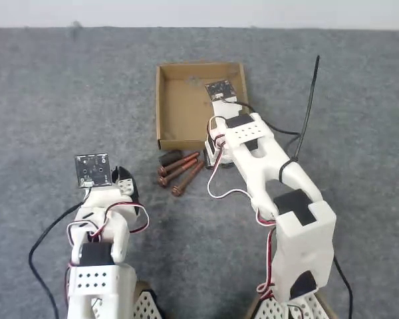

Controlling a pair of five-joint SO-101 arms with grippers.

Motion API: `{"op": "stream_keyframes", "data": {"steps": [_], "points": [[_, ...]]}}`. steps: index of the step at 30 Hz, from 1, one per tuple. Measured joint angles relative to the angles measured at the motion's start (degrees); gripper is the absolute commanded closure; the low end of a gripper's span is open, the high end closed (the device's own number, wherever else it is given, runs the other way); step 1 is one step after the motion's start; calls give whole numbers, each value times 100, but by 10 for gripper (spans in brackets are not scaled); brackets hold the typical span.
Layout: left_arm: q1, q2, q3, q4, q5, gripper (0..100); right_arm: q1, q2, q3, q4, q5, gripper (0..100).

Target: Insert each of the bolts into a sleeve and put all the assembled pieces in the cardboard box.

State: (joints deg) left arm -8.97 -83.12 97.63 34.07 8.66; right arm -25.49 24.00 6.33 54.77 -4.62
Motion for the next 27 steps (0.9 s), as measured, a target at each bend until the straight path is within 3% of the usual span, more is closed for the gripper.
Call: {"op": "stream_keyframes", "data": {"steps": [3, 18, 27], "points": [[0, 0, 0, 0, 0, 988, 9, 0, 0, 0, 0, 996], [0, 0, 0, 0, 0, 988, 299, -352, -97, 1266, 0, 992], [0, 0, 0, 0, 0, 988, 580, -1829, 1336, 1108, 0, 992]]}}
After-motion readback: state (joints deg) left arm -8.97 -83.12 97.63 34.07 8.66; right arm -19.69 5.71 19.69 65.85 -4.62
